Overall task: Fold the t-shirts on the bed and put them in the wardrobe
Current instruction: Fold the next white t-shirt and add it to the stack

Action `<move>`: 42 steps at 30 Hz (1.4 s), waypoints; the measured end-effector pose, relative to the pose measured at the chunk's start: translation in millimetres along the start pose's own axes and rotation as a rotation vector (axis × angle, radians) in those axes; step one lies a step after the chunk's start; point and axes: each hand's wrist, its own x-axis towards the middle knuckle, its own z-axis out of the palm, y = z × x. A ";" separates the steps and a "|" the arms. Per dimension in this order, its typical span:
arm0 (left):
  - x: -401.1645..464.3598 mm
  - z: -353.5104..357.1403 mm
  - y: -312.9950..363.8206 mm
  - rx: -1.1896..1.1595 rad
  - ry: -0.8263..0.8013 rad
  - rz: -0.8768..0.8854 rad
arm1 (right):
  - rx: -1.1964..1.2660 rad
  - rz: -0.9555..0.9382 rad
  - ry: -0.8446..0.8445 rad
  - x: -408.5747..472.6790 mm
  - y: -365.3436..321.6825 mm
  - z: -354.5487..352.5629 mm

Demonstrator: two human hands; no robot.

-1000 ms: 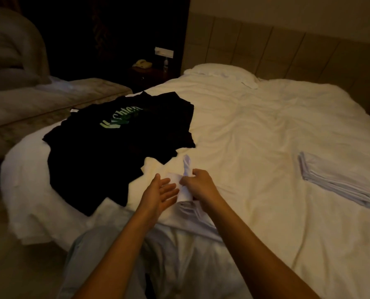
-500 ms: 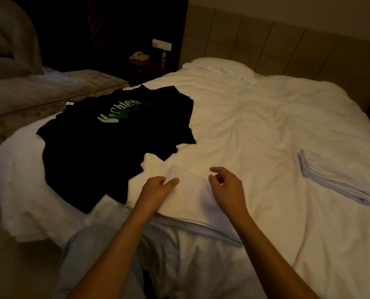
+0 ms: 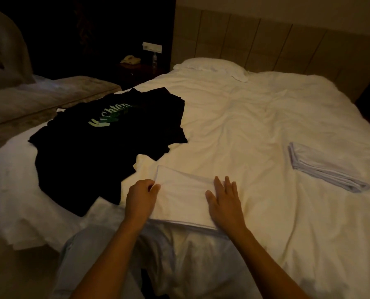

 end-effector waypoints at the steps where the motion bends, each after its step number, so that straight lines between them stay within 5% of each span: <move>1: -2.3 0.4 3.2 0.003 -0.019 -0.020 | 0.085 0.057 0.028 -2.3 -0.1 -0.9; 4: -5.0 2.9 11.7 0.053 -0.098 -0.124 | 0.376 0.276 0.138 -7.6 4.6 -8.4; 9: -0.7 -3.1 28.0 -0.033 -0.267 -0.375 | 0.875 0.554 -0.017 -5.9 10.2 -23.3; 16: -18.1 -11.0 54.7 -0.561 -0.252 -0.508 | 1.158 0.544 -0.009 -10.0 21.2 -26.4; 28: -47.2 44.4 152.9 -0.771 -0.381 -0.309 | 1.213 0.403 0.340 -45.0 103.6 -122.1; 42: -50.4 200.0 287.1 -0.730 -0.611 -0.149 | 1.132 0.593 0.605 -48.8 265.3 -206.0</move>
